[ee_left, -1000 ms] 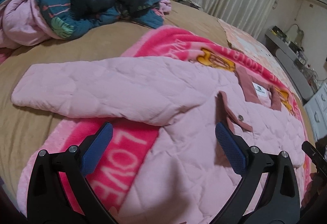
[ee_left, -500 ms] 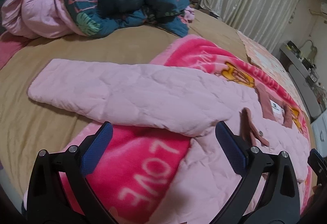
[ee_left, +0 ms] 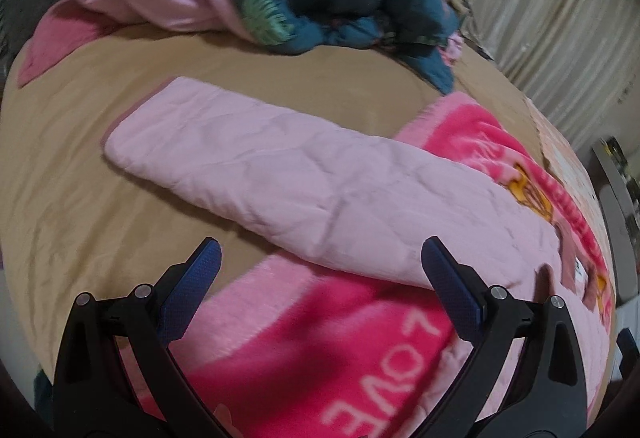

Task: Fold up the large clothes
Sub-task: 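Move the left tool to the other sleeve lying on the blanket, then grasp the sleeve cuff with the left tool, then lift the held sleeve up with the left tool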

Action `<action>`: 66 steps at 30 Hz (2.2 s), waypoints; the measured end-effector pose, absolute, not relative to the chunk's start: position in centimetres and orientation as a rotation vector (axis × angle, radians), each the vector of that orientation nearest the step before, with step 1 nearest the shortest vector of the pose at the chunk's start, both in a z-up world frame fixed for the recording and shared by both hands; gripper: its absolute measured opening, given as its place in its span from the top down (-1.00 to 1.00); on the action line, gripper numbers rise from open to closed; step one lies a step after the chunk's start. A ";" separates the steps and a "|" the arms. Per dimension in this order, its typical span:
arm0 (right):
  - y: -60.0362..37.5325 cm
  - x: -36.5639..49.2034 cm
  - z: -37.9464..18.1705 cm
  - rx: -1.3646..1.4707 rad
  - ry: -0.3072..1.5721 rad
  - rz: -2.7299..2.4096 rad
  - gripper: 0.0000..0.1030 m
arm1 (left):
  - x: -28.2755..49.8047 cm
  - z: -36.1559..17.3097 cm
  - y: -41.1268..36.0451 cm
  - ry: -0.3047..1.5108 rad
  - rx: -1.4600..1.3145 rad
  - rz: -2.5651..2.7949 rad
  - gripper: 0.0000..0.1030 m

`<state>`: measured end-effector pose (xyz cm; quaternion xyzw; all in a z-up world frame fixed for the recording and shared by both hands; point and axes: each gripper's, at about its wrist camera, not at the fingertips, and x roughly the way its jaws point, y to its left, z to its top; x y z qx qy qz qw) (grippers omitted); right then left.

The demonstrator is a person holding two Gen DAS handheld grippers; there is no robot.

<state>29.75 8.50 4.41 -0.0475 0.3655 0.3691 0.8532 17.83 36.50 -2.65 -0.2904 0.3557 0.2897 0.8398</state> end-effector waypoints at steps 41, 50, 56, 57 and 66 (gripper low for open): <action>7.9 31.2 0.1 -0.084 0.878 0.757 -0.91 | 15.9 -9.2 48.8 0.599 -0.987 0.765 0.60; 5.1 31.7 0.0 -0.038 0.882 0.722 -0.91 | 16.3 -2.3 45.4 0.488 -0.832 0.689 0.78; 3.4 31.6 0.7 -0.005 0.856 0.715 -0.91 | 15.8 2.0 43.0 0.398 -0.741 0.643 0.80; 3.0 31.6 0.8 0.004 0.852 0.714 -0.91 | 15.7 2.6 42.6 0.385 -0.734 0.632 0.80; -0.3 31.1 1.2 0.053 0.830 0.705 -0.91 | 15.1 5.8 38.9 0.329 -0.648 0.556 0.83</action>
